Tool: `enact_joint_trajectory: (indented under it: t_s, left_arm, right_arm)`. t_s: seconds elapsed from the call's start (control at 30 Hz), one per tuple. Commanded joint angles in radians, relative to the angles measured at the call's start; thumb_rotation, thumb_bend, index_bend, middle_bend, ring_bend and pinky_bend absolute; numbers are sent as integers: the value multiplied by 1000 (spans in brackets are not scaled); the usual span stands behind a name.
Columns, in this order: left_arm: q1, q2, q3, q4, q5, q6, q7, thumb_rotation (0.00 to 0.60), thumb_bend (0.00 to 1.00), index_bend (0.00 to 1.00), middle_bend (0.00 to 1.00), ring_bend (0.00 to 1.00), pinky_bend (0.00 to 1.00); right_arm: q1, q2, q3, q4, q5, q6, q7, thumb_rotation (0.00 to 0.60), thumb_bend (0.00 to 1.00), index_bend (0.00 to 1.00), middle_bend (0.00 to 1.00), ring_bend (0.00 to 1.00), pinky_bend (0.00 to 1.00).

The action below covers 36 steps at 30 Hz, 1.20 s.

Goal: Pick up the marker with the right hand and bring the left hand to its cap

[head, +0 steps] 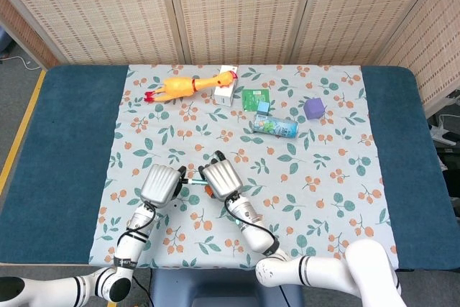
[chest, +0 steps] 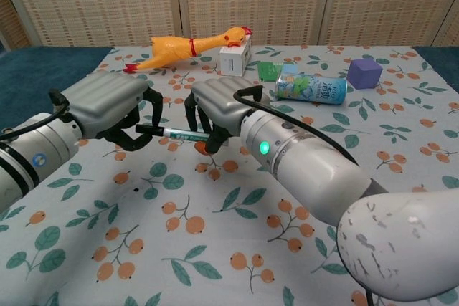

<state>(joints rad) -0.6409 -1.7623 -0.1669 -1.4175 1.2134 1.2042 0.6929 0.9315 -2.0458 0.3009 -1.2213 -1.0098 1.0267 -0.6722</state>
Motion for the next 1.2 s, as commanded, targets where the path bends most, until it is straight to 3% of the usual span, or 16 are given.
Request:
enact_joint_trajectory:
  t_s: [0.03, 0.17, 0.33, 0.57, 1.2]
  left_arm:
    - [0, 0, 1, 2, -1, -1, 2, 600, 373, 571, 1000, 923, 1000]
    - [-1, -2, 0, 3, -2, 1, 5, 600, 434, 628, 1000, 923, 1000]
    - [-1, -21, 13, 31, 40, 36, 17, 600, 648, 788, 1000, 922, 1000]
    - [4, -34, 16, 53, 62, 49, -1, 600, 682, 832, 1000, 920, 1000]
    - [11, -9, -10, -8, -30, 7, 37, 600, 747, 848, 1000, 921, 1000]
  right_arm:
    - [0, -1, 1, 0, 3, 0, -2, 600, 366, 980, 767, 409, 175]
    - [1, -2, 2, 0, 3, 0, -3, 600, 366, 979, 767, 409, 175]
    - [0, -4, 3, -5, 1, 4, 0, 600, 366, 980, 767, 409, 175]
    - [-7, 1, -1, -10, -6, 12, 8, 600, 366, 979, 767, 409, 175]
    - [-20, 7, -10, -5, -3, 11, 1, 600, 366, 979, 767, 409, 176]
